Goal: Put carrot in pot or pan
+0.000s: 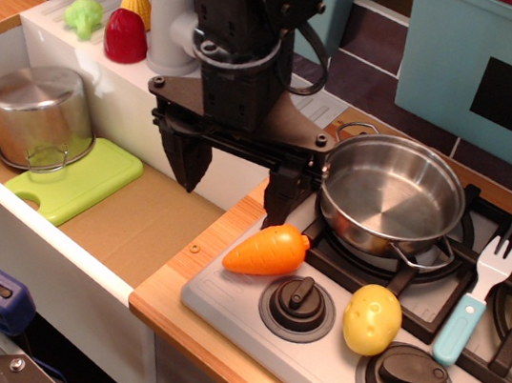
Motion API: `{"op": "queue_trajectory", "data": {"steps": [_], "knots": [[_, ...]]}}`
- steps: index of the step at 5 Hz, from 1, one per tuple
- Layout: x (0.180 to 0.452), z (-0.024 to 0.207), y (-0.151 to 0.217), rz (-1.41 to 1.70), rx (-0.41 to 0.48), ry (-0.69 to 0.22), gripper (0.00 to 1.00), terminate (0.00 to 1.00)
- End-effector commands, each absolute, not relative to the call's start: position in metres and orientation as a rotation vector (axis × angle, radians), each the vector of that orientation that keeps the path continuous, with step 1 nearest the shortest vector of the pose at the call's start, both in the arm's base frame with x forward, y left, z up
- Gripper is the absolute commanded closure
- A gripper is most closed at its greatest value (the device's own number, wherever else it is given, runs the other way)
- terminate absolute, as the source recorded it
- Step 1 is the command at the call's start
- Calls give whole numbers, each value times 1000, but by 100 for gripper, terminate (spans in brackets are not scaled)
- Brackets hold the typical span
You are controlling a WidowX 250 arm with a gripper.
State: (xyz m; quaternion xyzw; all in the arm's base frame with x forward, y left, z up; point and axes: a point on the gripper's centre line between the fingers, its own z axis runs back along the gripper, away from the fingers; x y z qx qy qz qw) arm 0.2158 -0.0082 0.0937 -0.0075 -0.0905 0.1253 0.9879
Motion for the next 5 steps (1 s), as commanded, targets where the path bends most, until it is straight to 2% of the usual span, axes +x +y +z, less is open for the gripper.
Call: {"op": "queue_trajectory", "data": {"steps": [1, 3, 5], "knots": [[216, 94, -8, 252, -15, -182, 0, 0], [231, 87, -13, 170, -54, -232, 0, 0], [236, 69, -21, 175, -127, -235, 0, 0]]}}
